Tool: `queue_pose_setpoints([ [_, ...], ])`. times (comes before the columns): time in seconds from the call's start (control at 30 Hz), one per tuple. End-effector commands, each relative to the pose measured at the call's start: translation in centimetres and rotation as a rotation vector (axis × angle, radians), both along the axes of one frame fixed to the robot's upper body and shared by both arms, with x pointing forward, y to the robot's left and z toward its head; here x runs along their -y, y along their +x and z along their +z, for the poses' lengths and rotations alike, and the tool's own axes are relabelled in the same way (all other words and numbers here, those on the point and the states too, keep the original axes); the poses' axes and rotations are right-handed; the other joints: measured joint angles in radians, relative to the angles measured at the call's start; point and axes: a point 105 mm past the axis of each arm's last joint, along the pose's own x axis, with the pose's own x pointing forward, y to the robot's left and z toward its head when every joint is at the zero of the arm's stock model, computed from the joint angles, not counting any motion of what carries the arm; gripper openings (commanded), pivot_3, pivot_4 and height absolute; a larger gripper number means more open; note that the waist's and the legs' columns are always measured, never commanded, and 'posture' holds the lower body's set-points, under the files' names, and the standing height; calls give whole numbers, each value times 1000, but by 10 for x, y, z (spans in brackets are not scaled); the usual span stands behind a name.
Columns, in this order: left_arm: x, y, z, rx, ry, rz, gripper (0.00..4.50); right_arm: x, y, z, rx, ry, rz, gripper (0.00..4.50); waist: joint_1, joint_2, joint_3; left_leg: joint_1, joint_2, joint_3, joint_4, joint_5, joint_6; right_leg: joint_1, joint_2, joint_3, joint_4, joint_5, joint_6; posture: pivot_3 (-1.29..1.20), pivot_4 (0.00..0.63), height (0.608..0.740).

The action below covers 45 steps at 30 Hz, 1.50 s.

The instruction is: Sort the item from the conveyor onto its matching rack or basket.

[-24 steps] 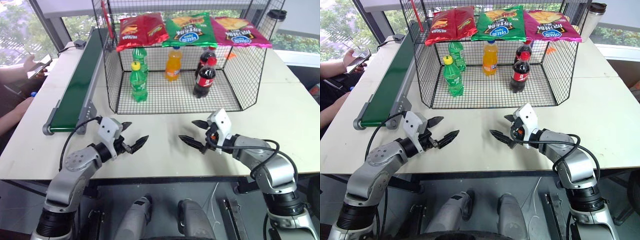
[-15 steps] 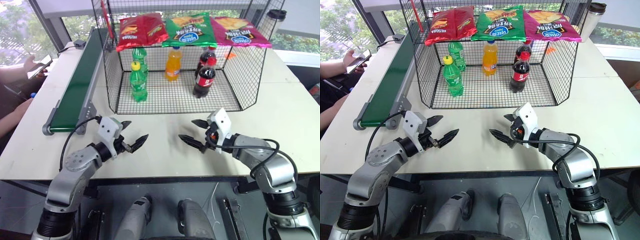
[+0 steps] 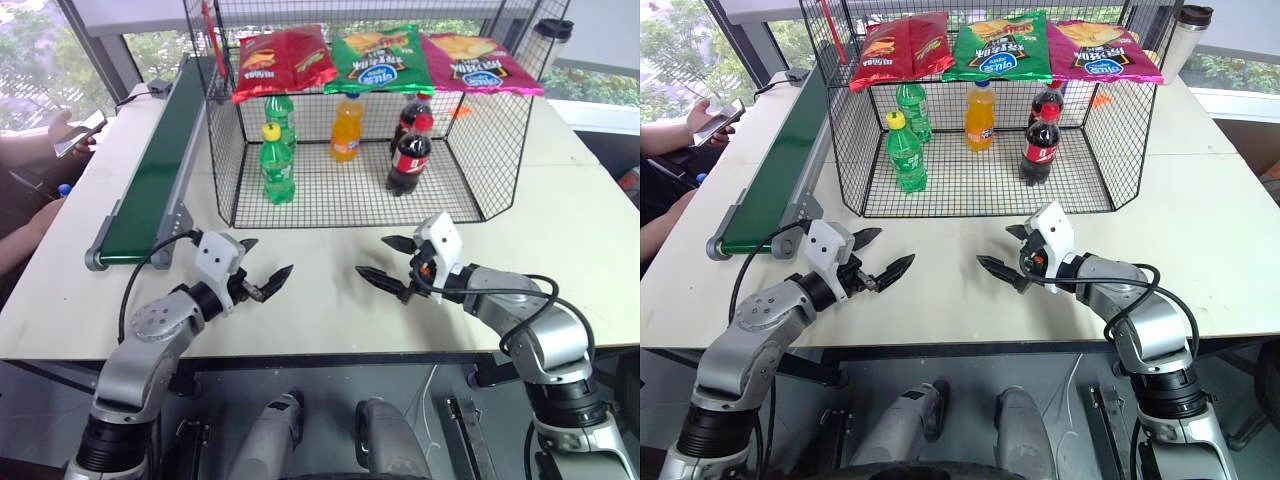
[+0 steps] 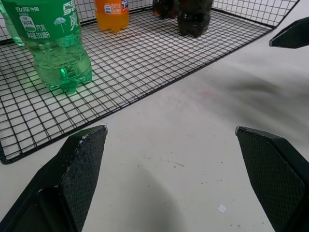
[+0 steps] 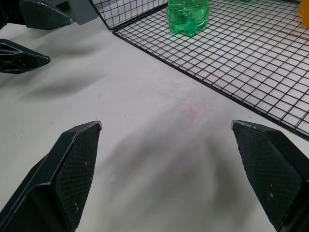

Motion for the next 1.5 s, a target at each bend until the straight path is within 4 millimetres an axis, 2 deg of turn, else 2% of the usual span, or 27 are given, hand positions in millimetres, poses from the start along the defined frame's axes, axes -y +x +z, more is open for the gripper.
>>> queue_pose_setpoints([
  [0.03,1,0,12,62,2,-3,4500,-11,-3,22,90,28,46,4461,0,0,0,0,0,0,0,0,0,0,0,0,0,0,0,0,150,739],
  [1.03,2,-2,12,32,-4,-5,4500,-24,-9,37,151,74,105,4461,0,0,0,0,0,0,0,0,0,0,0,0,0,0,0,0,150,739],
  [1.5,-4,-1,20,65,13,24,4500,-29,-9,43,139,106,132,4461,0,0,0,0,0,0,0,0,0,0,0,0,0,0,0,0,150,739],
])
